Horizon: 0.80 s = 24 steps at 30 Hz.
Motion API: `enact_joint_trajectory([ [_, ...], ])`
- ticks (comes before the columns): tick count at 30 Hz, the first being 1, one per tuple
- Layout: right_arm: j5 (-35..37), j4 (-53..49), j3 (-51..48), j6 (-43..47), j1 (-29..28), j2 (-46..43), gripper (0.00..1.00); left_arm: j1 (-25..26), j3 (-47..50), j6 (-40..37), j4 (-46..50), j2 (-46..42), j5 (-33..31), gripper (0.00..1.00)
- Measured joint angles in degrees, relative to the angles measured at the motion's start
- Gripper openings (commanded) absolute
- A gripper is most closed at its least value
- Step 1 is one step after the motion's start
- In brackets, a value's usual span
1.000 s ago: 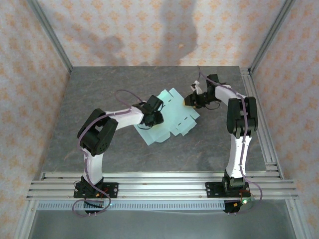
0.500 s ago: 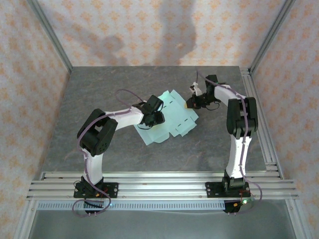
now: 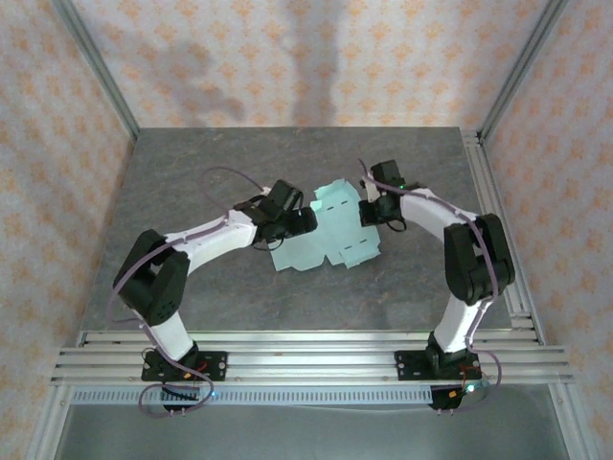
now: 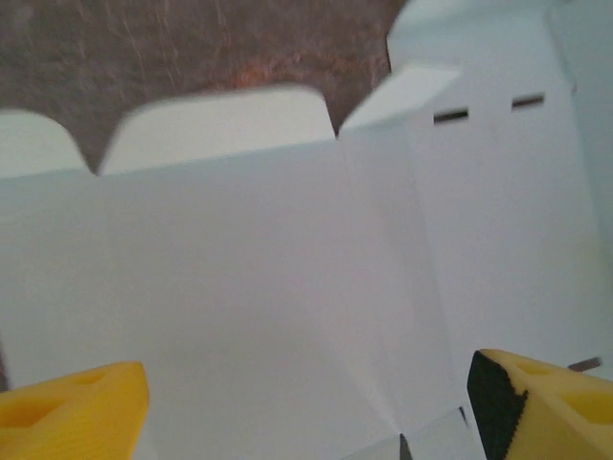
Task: Fold the paper box
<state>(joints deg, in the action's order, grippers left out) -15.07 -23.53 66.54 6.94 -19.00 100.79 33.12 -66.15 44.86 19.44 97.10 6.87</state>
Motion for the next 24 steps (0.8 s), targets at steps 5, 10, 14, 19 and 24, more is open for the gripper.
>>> enact_joint_trajectory([
  [5,14.1,4.7,-6.4,-4.7,-5.4,-5.0,0.0,-2.2,0.4,-1.4,1.0,-2.0,-0.4,0.92],
  [10,27.7,5.8,-7.3,-6.9,-11.3,-5.3,0.0,-3.6,1.4,-2.4,1.8,-2.1,-0.4,0.93],
  [14,38.8,4.3,-5.2,-7.1,-16.5,-1.9,0.0,-3.8,1.7,-3.0,2.3,-2.1,-0.3,0.93],
  [19,50.9,0.4,0.1,-6.9,-21.7,6.3,0.0,-4.0,1.8,-3.2,2.3,-2.1,0.0,0.92],
  [24,57.3,-1.7,2.1,-7.2,-24.2,10.5,0.0,-4.8,2.4,-3.4,2.3,-2.1,0.1,0.93],
])
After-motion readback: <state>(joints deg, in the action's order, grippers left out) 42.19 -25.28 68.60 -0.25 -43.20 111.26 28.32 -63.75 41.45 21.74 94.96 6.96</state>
